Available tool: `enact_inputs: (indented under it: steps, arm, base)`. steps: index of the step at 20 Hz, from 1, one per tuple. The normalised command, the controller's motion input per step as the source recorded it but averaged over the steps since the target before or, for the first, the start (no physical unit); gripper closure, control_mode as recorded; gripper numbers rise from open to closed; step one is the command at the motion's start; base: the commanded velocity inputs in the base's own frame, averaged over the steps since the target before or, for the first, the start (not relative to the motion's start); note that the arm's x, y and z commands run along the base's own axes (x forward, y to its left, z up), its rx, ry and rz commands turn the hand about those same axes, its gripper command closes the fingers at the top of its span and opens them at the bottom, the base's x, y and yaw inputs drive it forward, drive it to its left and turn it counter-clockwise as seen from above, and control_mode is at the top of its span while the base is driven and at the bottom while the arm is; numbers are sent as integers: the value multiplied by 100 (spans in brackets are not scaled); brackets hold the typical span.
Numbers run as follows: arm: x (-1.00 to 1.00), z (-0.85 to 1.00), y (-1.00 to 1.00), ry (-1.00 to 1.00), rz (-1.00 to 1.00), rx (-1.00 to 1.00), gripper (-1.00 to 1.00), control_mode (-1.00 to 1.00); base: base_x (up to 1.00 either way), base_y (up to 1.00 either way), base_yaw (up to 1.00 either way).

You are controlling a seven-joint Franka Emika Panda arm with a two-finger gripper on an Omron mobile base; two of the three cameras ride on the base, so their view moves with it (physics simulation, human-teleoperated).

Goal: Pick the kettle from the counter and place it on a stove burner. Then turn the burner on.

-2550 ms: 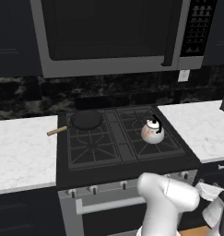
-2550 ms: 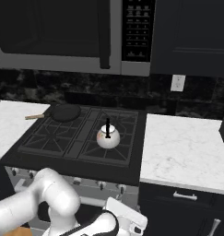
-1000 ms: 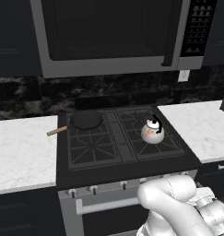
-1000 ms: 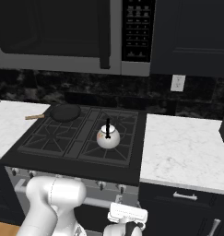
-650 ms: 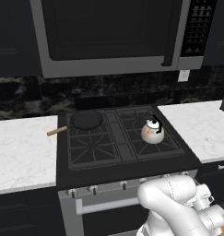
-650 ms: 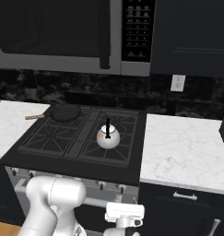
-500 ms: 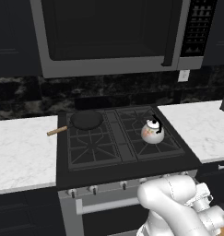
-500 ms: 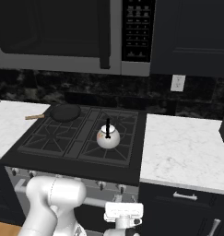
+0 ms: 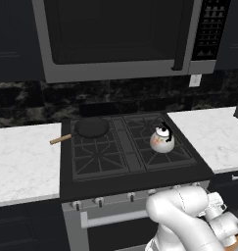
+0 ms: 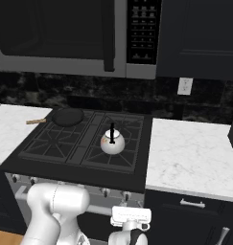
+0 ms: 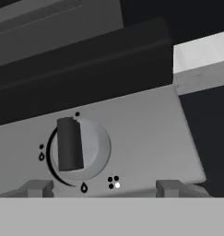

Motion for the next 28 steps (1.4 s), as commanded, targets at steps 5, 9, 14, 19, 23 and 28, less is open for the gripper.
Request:
enact_inputs:
  steps: [5,9,14,19,23,28]
  arm:
    - [8,42,0,1,0,0,-100,-100]
    - [-6,7,28,-6,2,-1,-100,-100]
    - [-41,13,30,-20,3,-4,-100,-100]
    - [0,27,1,-7,0,0,-100,-100]
    - [0,66,11,-12,0,0,-100,-100]
    - [0,0,0,0,0,0,-100,-100]
  base:
    - [0,0,0]
    - [0,0,0]
    - [0,0,0]
    - [0,0,0]
    - [0,0,0]
    - [0,0,0]
